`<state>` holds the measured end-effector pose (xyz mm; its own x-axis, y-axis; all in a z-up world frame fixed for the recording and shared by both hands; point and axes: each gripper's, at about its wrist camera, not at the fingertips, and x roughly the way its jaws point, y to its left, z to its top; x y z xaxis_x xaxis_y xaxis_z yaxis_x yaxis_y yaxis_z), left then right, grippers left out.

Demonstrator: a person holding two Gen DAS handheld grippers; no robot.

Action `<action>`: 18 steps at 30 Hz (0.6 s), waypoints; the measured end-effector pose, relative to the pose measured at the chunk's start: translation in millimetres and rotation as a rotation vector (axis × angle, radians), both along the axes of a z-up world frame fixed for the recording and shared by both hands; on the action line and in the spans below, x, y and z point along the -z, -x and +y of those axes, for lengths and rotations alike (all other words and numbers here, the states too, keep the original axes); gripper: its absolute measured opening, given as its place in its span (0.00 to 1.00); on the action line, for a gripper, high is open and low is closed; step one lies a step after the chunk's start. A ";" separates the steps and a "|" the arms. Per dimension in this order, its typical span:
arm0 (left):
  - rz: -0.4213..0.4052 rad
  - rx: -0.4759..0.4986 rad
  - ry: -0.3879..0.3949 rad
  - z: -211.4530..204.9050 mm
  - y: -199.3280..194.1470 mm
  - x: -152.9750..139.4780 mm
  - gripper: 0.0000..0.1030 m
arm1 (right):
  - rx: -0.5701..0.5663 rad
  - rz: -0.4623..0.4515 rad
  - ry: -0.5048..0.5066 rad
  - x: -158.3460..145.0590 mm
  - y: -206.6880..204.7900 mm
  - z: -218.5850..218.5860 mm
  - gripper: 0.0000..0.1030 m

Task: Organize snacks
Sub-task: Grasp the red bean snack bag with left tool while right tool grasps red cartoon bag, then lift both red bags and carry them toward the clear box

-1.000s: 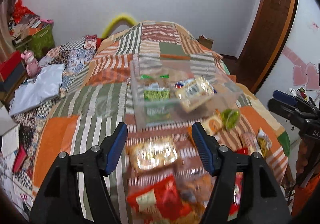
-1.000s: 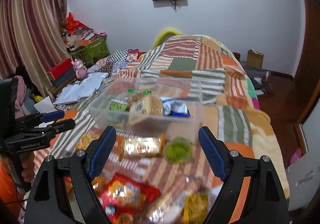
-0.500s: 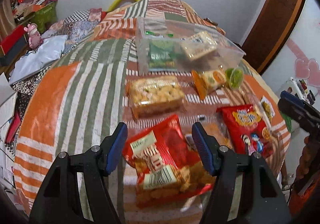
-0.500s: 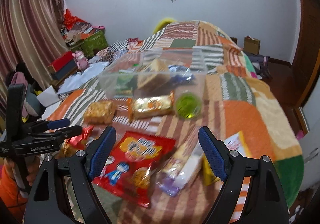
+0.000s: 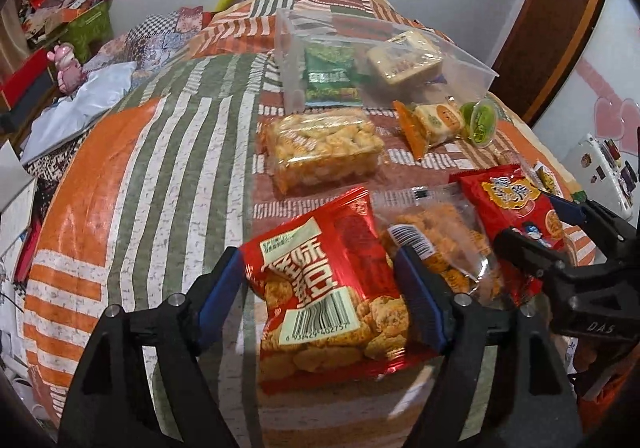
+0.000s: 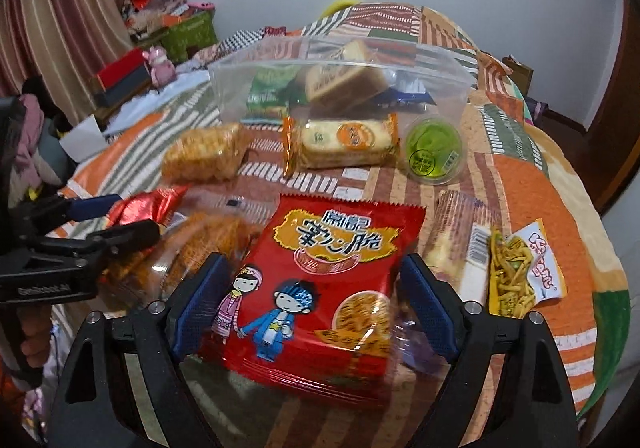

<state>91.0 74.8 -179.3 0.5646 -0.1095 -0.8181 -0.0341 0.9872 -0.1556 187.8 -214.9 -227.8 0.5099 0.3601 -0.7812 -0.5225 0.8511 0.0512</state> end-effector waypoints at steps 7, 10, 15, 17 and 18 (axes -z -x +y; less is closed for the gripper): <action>0.040 -0.013 0.028 9.3 -1.9 14.4 0.78 | 0.017 0.003 0.003 5.3 -3.7 -3.1 0.86; 0.022 -0.011 0.006 5.9 1.2 17.4 0.77 | 0.019 0.012 -0.024 3.9 -4.4 -5.9 0.79; 0.015 -0.016 0.018 7.8 1.3 15.2 0.68 | 0.016 0.007 -0.053 0.1 -1.0 -10.6 0.65; 0.012 -0.015 0.007 6.8 2.1 13.6 0.65 | 0.014 0.004 -0.063 -1.1 0.6 -11.6 0.65; 0.011 -0.015 0.005 6.5 3.0 12.6 0.64 | 0.012 0.000 -0.066 -2.3 1.0 -11.9 0.65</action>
<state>88.0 81.3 -192.0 0.5576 -0.1047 -0.8235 -0.0509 0.9858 -0.1598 186.8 -226.8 -225.5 0.5148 0.4046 -0.7558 -0.5124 0.8521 0.1071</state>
